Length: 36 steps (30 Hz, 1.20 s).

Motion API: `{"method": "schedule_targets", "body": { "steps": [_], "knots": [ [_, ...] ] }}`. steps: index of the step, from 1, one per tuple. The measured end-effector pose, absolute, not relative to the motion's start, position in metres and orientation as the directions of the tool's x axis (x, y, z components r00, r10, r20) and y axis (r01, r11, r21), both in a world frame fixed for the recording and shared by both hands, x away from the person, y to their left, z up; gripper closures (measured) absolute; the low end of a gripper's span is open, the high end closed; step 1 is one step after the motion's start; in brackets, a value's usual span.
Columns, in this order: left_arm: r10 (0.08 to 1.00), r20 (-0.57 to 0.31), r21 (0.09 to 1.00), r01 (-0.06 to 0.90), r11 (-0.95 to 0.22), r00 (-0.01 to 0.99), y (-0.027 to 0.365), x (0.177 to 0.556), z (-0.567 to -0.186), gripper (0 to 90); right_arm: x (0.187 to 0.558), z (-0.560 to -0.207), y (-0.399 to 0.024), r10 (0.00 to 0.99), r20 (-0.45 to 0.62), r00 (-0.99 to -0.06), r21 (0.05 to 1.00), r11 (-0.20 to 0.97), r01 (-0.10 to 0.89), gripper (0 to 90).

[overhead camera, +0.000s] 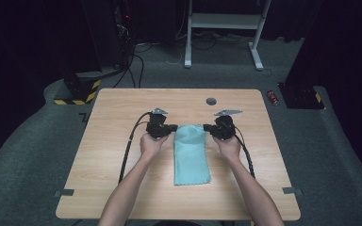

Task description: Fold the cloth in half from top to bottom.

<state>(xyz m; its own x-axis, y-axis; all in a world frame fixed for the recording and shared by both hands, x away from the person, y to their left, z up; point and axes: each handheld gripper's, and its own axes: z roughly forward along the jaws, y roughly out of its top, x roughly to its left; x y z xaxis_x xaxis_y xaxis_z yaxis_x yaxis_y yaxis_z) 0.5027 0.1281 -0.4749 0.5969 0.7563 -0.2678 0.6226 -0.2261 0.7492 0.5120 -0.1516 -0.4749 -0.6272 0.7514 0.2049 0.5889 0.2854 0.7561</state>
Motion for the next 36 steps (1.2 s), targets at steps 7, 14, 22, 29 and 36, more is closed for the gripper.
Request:
{"method": "schedule_targets", "body": {
  "steps": [7, 14, 22, 29, 36],
  "knots": [
    [0.737, -0.277, 0.75, 0.618, -0.235, 0.616, 0.131, 0.489, -0.475, 89.6, 0.498, -0.474, -0.155, 0.725, 0.207, -0.657, 0.771, 0.293, 0.566, 90.0],
    [0.711, -0.264, 0.756, 0.597, -0.267, 0.652, 0.131, 0.476, -0.476, 89.6, 0.486, -0.478, -0.158, 0.706, 0.185, -0.684, 0.776, 0.321, 0.542, 90.0],
    [0.686, -0.245, 0.762, 0.573, -0.3, 0.685, 0.128, 0.468, -0.474, 89.6, 0.481, -0.481, -0.158, 0.701, 0.186, -0.688, 0.775, 0.326, 0.542, 90.0],
    [0.682, -0.263, 0.733, 0.601, -0.319, 0.683, 0.126, 0.464, -0.488, 89.6, 0.487, -0.484, -0.151, 0.714, 0.135, -0.687, 0.763, 0.368, 0.532, 90.0],
    [0.69, -0.267, 0.707, 0.624, -0.333, 0.672, 0.122, 0.461, -0.501, 89.6, 0.5, -0.493, -0.14, 0.731, 0.082, -0.677, 0.729, 0.419, 0.541, 89.9]
  ]
}}
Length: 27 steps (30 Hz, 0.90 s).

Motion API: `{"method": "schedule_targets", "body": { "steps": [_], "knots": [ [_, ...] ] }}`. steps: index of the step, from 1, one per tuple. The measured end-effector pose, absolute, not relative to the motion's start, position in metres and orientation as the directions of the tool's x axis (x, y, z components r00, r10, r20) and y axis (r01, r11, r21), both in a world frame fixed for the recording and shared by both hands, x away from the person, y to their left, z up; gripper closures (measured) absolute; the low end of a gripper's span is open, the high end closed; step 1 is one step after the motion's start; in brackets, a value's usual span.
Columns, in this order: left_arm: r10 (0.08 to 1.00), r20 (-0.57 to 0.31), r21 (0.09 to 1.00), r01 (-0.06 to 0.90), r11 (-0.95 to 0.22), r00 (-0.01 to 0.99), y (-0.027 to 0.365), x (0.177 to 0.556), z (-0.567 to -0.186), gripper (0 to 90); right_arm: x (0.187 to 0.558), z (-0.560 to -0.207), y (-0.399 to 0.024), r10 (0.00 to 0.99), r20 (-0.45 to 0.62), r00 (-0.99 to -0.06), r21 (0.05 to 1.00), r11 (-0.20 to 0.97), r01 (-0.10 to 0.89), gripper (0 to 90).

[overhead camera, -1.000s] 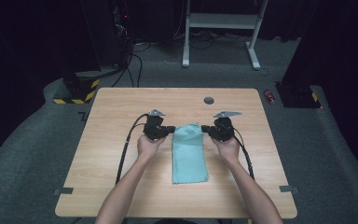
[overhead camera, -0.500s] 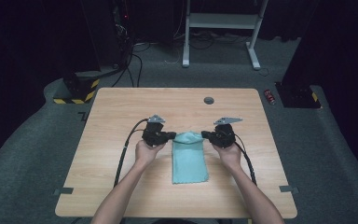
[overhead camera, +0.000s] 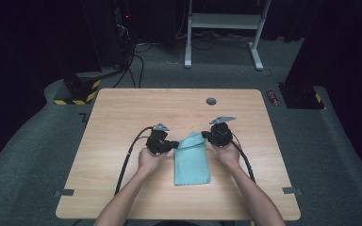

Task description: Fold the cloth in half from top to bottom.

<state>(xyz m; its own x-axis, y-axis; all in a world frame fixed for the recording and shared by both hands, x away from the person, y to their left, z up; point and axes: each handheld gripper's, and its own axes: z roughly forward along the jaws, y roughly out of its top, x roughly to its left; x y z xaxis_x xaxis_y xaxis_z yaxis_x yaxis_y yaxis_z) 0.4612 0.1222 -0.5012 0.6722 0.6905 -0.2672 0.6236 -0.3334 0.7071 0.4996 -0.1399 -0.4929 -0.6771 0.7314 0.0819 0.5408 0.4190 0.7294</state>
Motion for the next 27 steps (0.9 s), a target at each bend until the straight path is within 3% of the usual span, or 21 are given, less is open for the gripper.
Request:
{"method": "schedule_targets", "body": {
  "steps": [17, 24, 27],
  "knots": [
    [0.729, -0.297, 0.694, 0.664, -0.28, 0.617, 0.127, 0.461, -0.512, 89.4, 0.522, -0.512, -0.11, 0.727, 0.02, -0.686, 0.676, 0.495, 0.545, 89.1],
    [0.735, -0.301, 0.688, 0.672, -0.274, 0.608, 0.126, 0.462, -0.514, 89.4, 0.522, -0.513, -0.105, 0.723, -0.005, -0.691, 0.69, 0.502, 0.521, 73.2],
    [0.735, -0.3, 0.686, 0.673, -0.277, 0.608, 0.126, 0.462, -0.515, 89.4, 0.522, -0.515, -0.101, 0.723, -0.016, -0.691, 0.687, 0.51, 0.518, 70.7]
  ]
}}
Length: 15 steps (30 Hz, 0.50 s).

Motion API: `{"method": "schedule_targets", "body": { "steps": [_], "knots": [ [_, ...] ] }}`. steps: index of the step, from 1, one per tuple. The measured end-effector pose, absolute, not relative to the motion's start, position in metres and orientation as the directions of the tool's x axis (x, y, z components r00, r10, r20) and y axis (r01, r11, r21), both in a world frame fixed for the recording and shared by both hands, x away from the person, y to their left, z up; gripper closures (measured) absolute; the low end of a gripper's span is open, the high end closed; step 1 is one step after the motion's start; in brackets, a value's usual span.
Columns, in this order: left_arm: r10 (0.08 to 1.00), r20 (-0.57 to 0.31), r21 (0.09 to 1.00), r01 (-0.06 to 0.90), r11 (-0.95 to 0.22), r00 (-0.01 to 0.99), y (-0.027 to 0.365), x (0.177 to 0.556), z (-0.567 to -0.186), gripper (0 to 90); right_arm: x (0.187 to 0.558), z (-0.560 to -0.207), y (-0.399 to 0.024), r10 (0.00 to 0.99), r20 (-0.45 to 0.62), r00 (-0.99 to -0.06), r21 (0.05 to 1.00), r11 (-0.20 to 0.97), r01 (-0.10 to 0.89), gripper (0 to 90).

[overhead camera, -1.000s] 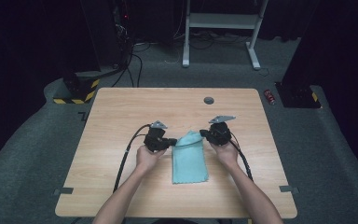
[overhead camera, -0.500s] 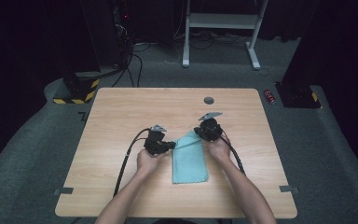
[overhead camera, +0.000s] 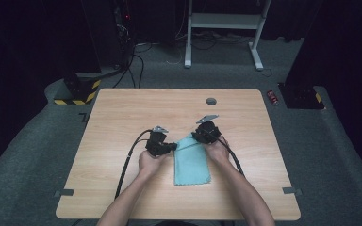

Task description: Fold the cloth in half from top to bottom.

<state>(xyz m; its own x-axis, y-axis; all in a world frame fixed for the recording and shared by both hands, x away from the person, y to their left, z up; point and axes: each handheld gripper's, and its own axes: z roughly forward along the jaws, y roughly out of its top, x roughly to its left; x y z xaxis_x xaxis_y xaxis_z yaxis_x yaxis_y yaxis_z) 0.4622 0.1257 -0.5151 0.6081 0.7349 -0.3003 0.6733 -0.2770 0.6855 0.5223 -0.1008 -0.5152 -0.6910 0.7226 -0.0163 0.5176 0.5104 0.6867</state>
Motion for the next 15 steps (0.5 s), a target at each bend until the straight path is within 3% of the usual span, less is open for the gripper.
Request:
{"method": "schedule_targets", "body": {
  "steps": [4, 10, 15],
  "knots": [
    [0.735, -0.299, 0.684, 0.674, -0.28, 0.609, 0.126, 0.463, -0.515, 89.4, 0.526, -0.513, -0.098, 0.727, -0.01, -0.687, 0.669, 0.515, 0.536, 71.3],
    [0.736, -0.302, 0.683, 0.676, -0.276, 0.605, 0.127, 0.463, -0.515, 89.3, 0.533, -0.509, -0.09, 0.712, 0.014, -0.702, 0.626, 0.541, 0.561, 86.6],
    [0.736, -0.301, 0.692, 0.671, -0.269, 0.606, 0.128, 0.462, -0.513, 89.4, 0.53, -0.508, -0.086, 0.708, -0.021, -0.706, 0.621, 0.563, 0.545, 88.8]
  ]
}}
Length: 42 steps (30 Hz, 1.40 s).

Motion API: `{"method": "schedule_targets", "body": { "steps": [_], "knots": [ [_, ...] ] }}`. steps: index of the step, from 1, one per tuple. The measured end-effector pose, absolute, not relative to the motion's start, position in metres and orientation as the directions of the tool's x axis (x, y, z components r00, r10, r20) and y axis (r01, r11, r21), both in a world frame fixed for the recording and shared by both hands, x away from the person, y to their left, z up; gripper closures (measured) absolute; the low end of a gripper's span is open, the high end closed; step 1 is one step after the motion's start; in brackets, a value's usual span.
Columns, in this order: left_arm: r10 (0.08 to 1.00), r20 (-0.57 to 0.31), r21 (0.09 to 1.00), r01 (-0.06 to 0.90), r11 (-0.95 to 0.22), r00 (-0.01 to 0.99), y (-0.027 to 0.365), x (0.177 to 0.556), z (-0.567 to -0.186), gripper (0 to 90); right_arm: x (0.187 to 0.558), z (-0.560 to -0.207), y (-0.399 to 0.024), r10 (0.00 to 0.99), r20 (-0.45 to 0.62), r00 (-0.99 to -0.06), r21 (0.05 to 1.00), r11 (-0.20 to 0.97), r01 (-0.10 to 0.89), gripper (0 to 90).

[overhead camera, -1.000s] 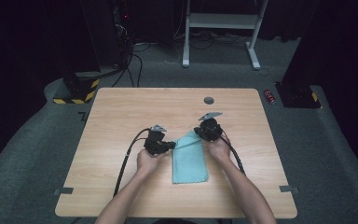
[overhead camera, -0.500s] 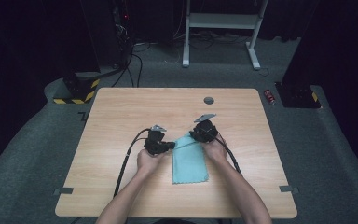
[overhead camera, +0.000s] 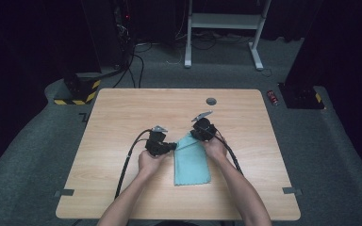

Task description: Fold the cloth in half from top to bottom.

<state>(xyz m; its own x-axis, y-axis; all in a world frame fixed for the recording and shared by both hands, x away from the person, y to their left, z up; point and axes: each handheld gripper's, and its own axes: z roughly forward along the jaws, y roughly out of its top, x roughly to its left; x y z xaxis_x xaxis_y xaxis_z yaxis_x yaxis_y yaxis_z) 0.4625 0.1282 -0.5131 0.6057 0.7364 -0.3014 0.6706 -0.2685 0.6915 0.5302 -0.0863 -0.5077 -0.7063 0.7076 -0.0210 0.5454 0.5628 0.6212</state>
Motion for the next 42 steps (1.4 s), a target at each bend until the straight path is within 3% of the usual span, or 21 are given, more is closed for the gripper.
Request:
{"method": "schedule_targets", "body": {
  "steps": [18, 42],
  "knots": [
    [0.711, -0.28, 0.748, 0.611, -0.26, 0.645, 0.127, 0.45, -0.494, 89.4, 0.485, -0.482, -0.127, 0.711, 0.023, -0.703, 0.752, 0.451, 0.48, 88.8],
    [0.676, -0.215, 0.768, 0.55, -0.328, 0.705, 0.127, 0.419, -0.486, 89.5, 0.439, -0.476, -0.143, 0.663, 0.048, -0.747, 0.791, 0.431, 0.434, 88.8]
  ]
}}
